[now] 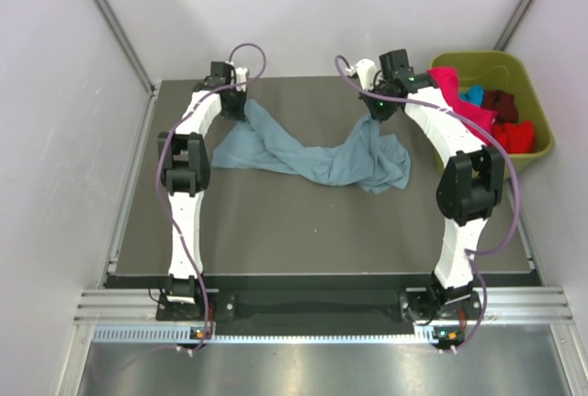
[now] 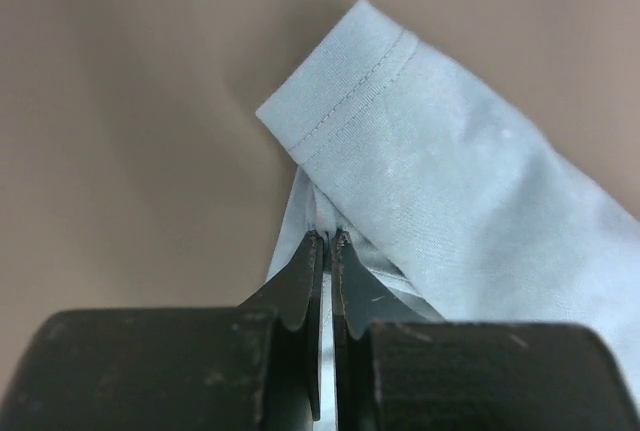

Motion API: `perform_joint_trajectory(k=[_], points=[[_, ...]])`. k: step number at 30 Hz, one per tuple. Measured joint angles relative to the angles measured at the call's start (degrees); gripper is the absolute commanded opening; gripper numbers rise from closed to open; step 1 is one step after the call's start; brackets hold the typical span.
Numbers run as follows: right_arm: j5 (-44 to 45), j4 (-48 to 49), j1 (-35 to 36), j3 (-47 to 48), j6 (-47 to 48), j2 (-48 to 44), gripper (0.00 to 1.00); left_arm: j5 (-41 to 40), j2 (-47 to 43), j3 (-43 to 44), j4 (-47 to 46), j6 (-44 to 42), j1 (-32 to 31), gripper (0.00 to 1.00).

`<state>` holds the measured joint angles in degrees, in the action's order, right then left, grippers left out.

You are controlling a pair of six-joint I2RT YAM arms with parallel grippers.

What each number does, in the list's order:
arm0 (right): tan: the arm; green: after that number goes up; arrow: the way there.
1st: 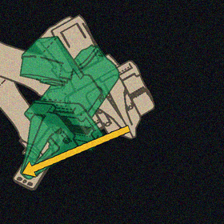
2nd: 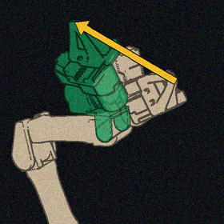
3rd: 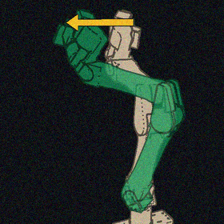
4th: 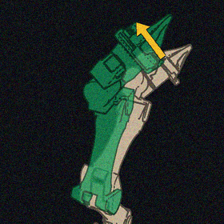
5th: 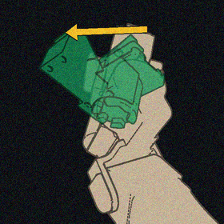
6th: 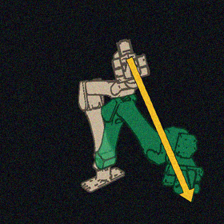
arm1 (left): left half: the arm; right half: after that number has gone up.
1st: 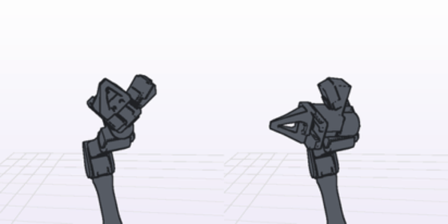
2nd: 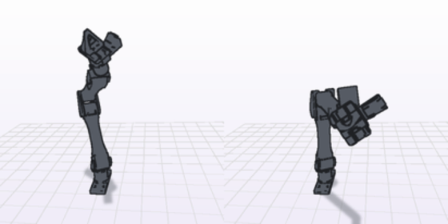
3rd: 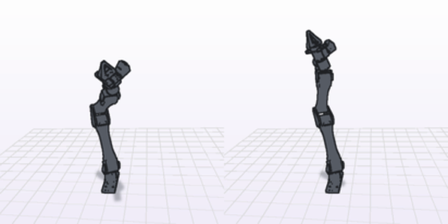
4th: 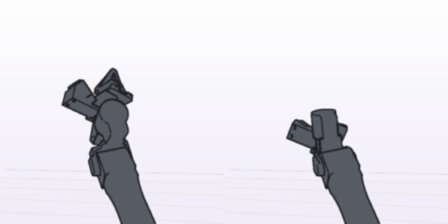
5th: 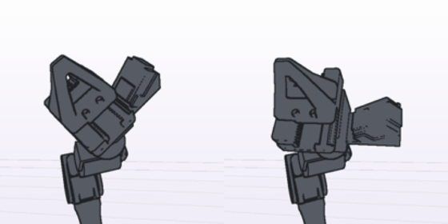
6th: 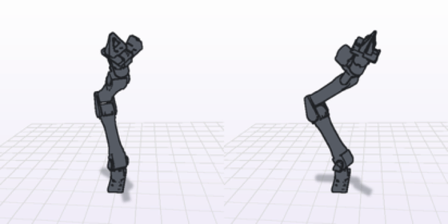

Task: Fold and stack the t-shirts
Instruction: Flatten the tshirt out

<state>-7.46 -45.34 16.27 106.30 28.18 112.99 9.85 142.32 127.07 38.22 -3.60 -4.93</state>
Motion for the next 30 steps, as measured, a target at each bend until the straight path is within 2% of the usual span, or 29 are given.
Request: perform_joint_trajectory(k=[4,11,16,20,23,27,30], points=[[0.9,0.2,-0.7,0.0,-1.4,-1.9,0.00,0.5,-4.5,-0.2,0.9,-1.2,1.7,0.00],[1.9,1.6,-3.7,0.9,-2.8,-8.8,0.00,1.3,-18.9,0.0,0.9,-4.0,3.1,0.00],[1.9,2.8,-4.3,1.0,-3.5,-13.0,0.00,3.7,-24.5,-0.6,1.8,-4.7,2.9,0.00],[0.5,3.1,-4.3,-1.3,-4.3,-15.9,0.00,6.2,-28.0,-6.1,4.5,-4.5,2.9,0.00],[-1.2,2.3,-4.2,-4.2,-5.1,-18.5,0.00,7.2,-31.6,-13.6,6.6,-3.7,2.9,0.00],[-3.0,1.7,-3.7,-9.5,-5.9,-23.9,0.00,7.2,-39.6,-24.3,9.9,-3.8,2.9,0.00],[-3.4,1.1,-3.5,-13.7,-7.1,-29.2,0.00,6.6,-45.8,-28.1,11.6,-4.7,2.9,0.00]])
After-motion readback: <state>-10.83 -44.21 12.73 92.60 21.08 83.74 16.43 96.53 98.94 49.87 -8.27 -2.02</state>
